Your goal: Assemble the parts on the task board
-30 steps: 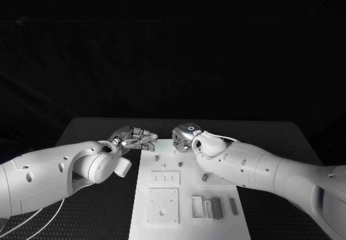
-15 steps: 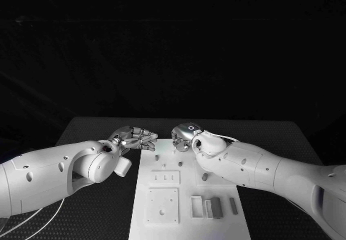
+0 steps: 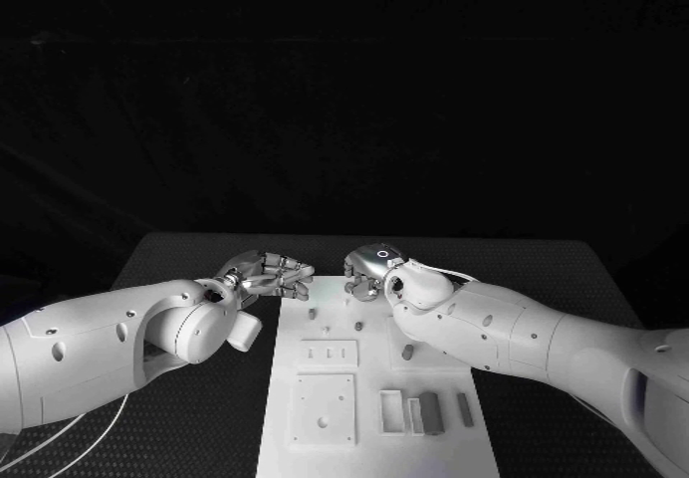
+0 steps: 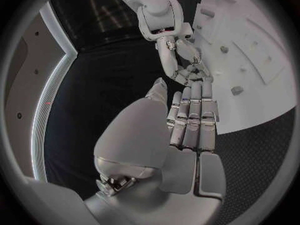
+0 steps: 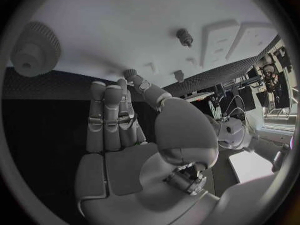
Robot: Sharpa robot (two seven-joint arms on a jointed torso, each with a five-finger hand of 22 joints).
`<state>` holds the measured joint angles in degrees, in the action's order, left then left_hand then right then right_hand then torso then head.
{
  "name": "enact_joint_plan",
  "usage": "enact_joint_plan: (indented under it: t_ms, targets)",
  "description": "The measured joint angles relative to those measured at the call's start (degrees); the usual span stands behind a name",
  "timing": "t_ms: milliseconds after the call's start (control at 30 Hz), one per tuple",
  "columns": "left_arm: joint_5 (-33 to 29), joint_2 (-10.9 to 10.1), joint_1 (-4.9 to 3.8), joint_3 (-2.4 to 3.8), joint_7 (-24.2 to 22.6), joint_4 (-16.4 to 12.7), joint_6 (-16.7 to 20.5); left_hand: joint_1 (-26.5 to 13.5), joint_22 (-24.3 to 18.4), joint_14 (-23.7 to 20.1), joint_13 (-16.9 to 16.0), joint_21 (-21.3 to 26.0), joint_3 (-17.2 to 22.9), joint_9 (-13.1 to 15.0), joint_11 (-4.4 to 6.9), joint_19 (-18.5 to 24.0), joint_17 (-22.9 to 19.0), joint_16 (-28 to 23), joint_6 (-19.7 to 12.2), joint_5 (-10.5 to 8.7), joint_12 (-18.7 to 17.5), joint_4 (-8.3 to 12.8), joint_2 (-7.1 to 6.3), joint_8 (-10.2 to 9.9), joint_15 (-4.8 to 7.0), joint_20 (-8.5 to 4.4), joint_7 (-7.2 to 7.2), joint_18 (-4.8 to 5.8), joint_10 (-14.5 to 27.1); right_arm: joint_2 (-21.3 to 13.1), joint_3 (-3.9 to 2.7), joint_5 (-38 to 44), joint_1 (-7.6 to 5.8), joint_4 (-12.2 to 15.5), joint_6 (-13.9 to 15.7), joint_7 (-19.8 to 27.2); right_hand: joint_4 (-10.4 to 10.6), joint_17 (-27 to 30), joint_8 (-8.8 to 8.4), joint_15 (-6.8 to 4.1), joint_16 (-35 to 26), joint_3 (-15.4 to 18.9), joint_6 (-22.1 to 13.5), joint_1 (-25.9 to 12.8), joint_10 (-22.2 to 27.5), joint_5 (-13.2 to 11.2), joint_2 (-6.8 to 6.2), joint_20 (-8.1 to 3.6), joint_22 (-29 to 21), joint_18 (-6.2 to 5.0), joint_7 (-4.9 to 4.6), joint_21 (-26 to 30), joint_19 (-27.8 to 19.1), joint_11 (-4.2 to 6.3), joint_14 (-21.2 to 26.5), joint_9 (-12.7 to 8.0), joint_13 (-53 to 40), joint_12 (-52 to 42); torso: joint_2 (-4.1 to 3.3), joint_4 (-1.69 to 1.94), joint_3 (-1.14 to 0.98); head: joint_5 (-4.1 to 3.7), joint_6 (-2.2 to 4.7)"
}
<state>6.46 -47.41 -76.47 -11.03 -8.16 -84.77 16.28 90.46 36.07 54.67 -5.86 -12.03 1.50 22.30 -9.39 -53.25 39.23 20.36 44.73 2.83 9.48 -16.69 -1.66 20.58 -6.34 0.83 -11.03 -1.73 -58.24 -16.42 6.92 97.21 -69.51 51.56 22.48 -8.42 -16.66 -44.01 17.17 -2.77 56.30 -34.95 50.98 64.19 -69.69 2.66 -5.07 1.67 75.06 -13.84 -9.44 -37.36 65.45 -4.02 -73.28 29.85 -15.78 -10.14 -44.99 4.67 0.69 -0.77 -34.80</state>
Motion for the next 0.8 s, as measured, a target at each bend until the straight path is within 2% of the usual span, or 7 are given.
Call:
enact_joint_plan:
  t_ms: [200, 300, 433, 600, 667, 767, 800]
  targets:
    - [0.00, -0.08, 0.00, 0.00, 0.01, 0.09, -0.01, 0.00, 0.00, 0.00, 0.00, 0.00, 0.00, -0.05, 0.00, 0.00, 0.05, 0.00, 0.00, 0.00, 0.00, 0.00, 0.00, 0.00, 0.00, 0.00, 0.00, 0.01, 0.00, -1.13, 0.00, -0.26, 0.00, 1.35, 0.37, 0.05, 0.15, -0.07, -0.33, 0.21, 0.27, 0.15, -0.30, -0.90, -0.01, 0.00, -0.91, 0.01, -0.01, 0.00, -0.29, -0.31, 0.00, 0.01, 0.21, -0.14, -0.16, 0.17, 0.01, 0.00, -0.01, -0.03, -0.01]
    - [0.00, -0.36, 0.00, 0.00, 0.01, 0.16, -0.01, 0.00, 0.00, 0.00, 0.00, 0.00, 0.00, -0.05, 0.00, 0.00, 0.06, 0.00, 0.00, 0.00, 0.00, 0.00, 0.00, 0.00, 0.00, 0.00, 0.00, 0.01, 0.00, -2.56, -0.07, -0.32, 0.00, 3.42, 0.79, 0.09, 0.15, -0.06, -0.67, 0.23, 0.49, 0.16, -0.50, -1.28, -0.02, 0.00, -1.58, 0.01, -0.01, 0.00, -0.29, -0.39, 0.00, 0.02, 0.23, -0.25, -0.23, 0.25, 0.02, -0.03, -0.01, -0.03, 0.12]
    - [0.00, -0.75, -0.01, 0.00, 0.01, 0.28, -0.01, 0.00, 0.00, 0.00, 0.05, 0.22, 0.00, -0.05, 0.00, 0.00, 0.06, 0.00, 0.00, 0.00, 0.00, 0.00, 0.00, 0.00, 0.00, 0.00, 0.00, 0.02, 0.00, -5.11, -1.03, -0.37, -0.33, 6.72, 1.15, 0.12, 0.15, -0.06, -0.67, 0.23, 0.49, 0.16, -0.81, -1.59, -0.02, 0.00, -2.04, 0.02, -0.01, 0.00, -0.41, -0.39, -0.01, 0.02, 0.23, -0.29, -0.33, 0.25, 0.08, -0.24, -0.02, 0.12, 0.36]
    - [0.00, -1.29, -0.08, 0.00, -0.11, 0.75, -0.24, 0.00, 0.01, 0.00, 0.04, 0.22, 0.00, -0.05, 0.00, 0.00, 0.14, -0.20, 0.12, 0.00, 0.00, 0.00, 0.00, 0.00, 0.00, 0.00, -0.12, 0.02, 0.00, -9.63, -1.33, -0.30, -2.29, 12.68, 0.95, 0.15, 0.79, -0.70, -0.88, -0.01, 2.47, 0.06, -0.81, -2.36, -1.27, 0.00, -3.40, -0.65, 0.00, 0.05, -0.41, -1.98, 1.01, 0.43, -0.48, -0.45, -1.10, -0.23, 0.17, -0.58, -0.09, 0.44, 0.58]
    - [0.01, -1.44, -0.09, 0.00, -0.23, 1.28, -0.48, -0.04, 0.01, 0.00, 0.04, 0.22, 0.00, -0.05, 0.00, 0.00, 0.19, -0.22, 0.21, 0.00, 0.00, 0.00, -0.04, 0.00, 0.00, 0.00, -0.21, 0.02, 0.00, -11.53, -1.72, -0.28, -2.98, 14.59, 0.59, 0.24, 1.03, -0.82, -0.88, -0.01, 2.82, -0.08, -0.81, -2.77, -1.29, 0.00, -3.81, -0.82, -0.01, 0.08, -0.41, -2.02, 1.20, 0.45, -0.62, -0.45, -1.27, -0.23, 0.23, -0.75, -0.14, 0.62, 0.68]
    - [0.08, -1.53, -0.11, 0.00, -0.46, 1.70, -0.87, -0.46, 0.01, 0.00, 0.04, 0.22, 0.00, -0.05, -0.21, 0.00, 0.30, -0.22, 0.33, 0.00, 0.00, 0.00, -0.45, 0.00, 0.00, 0.00, -0.08, 0.03, -0.21, -13.99, -1.93, -0.28, -3.99, 16.32, -0.20, 0.62, 1.78, -0.89, -0.88, -0.01, 3.13, -0.14, -0.81, -3.41, -1.93, 0.00, -5.13, -0.84, 0.00, 0.13, -0.41, -2.49, 1.22, 0.55, -0.63, -0.50, -1.63, -0.57, 0.33, -0.98, -0.24, 0.83, 0.74]
    - [0.12, -1.55, -0.11, 0.00, -0.58, 1.84, -1.07, -0.47, 0.01, 0.00, 0.04, 0.22, 0.00, -0.05, -0.22, 0.00, 0.32, -0.22, 0.41, 0.00, 0.00, 0.00, -0.47, 0.00, 0.00, 0.00, -0.01, 0.03, -0.22, -15.17, -2.00, -0.28, -4.47, 16.99, -0.66, 0.85, 2.01, -1.02, -0.88, -0.15, 3.53, -0.28, -0.63, -3.55, -3.48, 0.00, -5.65, -0.83, -0.01, 0.13, -0.22, -2.69, 1.25, 0.97, -0.72, -0.49, -2.43, -1.67, 0.36, -1.07, -0.27, 0.90, 0.75]
